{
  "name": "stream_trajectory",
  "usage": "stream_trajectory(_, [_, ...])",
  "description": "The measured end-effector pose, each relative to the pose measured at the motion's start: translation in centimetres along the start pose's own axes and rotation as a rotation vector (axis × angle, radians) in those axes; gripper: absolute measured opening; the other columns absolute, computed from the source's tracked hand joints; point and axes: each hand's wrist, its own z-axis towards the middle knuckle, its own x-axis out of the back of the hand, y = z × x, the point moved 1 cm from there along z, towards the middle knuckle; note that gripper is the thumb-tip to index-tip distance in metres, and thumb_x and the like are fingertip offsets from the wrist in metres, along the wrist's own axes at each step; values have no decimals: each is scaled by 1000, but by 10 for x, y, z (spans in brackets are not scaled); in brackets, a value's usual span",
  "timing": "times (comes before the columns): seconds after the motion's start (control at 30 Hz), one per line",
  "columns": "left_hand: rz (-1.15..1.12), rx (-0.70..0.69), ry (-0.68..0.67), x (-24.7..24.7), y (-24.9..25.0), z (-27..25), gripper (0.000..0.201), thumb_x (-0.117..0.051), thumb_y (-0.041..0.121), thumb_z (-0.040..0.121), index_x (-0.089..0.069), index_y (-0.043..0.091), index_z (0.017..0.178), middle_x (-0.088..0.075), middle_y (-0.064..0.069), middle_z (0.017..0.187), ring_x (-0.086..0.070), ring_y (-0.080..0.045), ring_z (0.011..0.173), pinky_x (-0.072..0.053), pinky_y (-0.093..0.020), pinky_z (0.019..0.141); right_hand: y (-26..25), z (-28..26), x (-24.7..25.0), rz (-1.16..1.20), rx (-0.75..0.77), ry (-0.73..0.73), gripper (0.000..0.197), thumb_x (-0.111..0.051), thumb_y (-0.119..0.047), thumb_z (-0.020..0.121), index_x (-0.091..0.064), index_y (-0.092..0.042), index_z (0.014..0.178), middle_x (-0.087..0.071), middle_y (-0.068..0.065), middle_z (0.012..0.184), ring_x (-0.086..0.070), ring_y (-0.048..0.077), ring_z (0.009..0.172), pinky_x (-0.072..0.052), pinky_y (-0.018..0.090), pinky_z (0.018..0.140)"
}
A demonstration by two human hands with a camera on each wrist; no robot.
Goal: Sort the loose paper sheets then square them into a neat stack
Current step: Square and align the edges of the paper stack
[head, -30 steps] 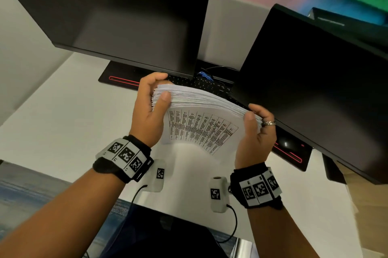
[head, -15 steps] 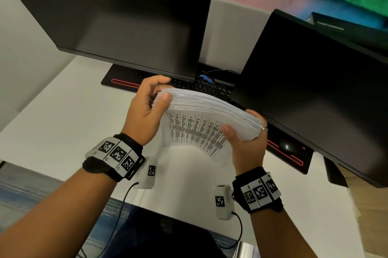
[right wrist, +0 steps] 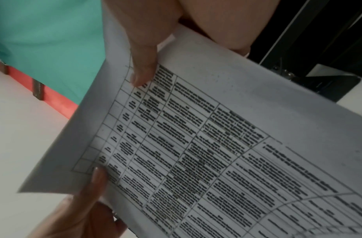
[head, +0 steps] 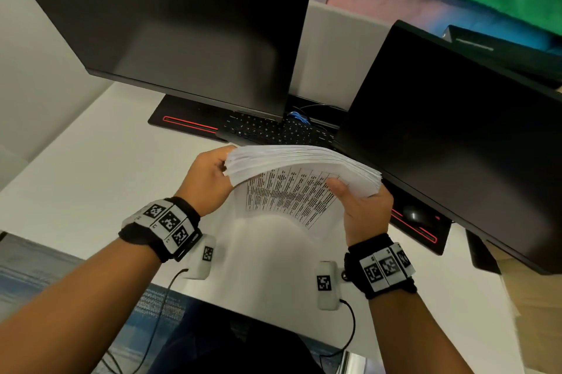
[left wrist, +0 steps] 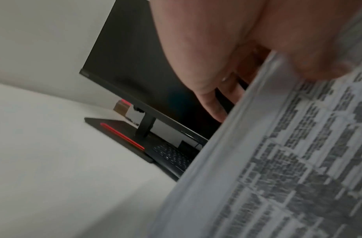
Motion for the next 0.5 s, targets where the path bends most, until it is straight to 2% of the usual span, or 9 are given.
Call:
stream_trajectory(0.07, [-109,28,36,-3,0,-2,40,-85,23,71,-71,45,101,-73,20,98,-69,-1,91,-55,-21,78,-3,-4,0,3,29,16,33,-82,4,71,-69,-10,97,-77,5,90,-76,18,84,-61,28,66])
stream_trajectory(0.1, [-154,33,23,-4,-2,-4,47,-90,25,65,-68,36,105,-72,15,98,-68,-2,90,-54,-18,77,-2,-7,0,0,45,2,40,-82,6,68,-67,-11,100,-76,7,91,-75,18,85,-61,28,67])
stream_trajectory(0.17, [-257,66,-52,-11,-10,-11,67,-94,34,58,-55,18,111,-65,2,102,-65,-9,91,-54,-23,76,3,-13,2,-1,78,-66,60,-82,12,62,-59,-15,111,-72,7,97,-73,19,91,-61,28,71])
stream_trajectory(0.23, [-304,96,-57,-18,-15,-17,77,-92,45,56,-49,15,113,-59,-7,102,-62,-13,90,-54,-27,75,7,-15,5,15,82,-88,74,-83,10,58,-54,-19,119,-70,5,101,-72,20,95,-60,31,74])
stream_trajectory(0.3, [-272,94,-35,-22,-16,-15,77,-88,52,59,-48,13,113,-60,2,101,-61,-10,90,-52,-27,77,4,-14,4,-6,86,-90,74,-85,0,57,-54,-22,120,-68,6,106,-72,21,96,-62,33,73])
stream_trajectory(0.37, [-247,61,1,-23,-11,-12,80,-83,62,62,-49,11,112,-62,16,100,-62,-5,92,-51,-23,79,2,-14,5,-28,82,-69,72,-86,-8,56,-55,-25,119,-64,8,111,-72,20,97,-61,31,71])
stream_trajectory(0.43, [-253,17,50,-22,-5,-9,81,-79,67,64,-48,10,113,-62,18,99,-62,-5,93,-50,-22,80,-2,-13,5,-15,119,-36,72,-87,-12,57,-55,-27,119,-62,5,110,-70,15,98,-60,27,72])
stream_trajectory(0.5, [-255,-1,89,-23,1,-8,75,-75,65,69,-47,12,115,-60,16,101,-61,-5,94,-50,-22,80,-2,-12,3,-17,142,-35,68,-89,-19,61,-56,-31,119,-62,2,111,-68,18,102,-59,31,77])
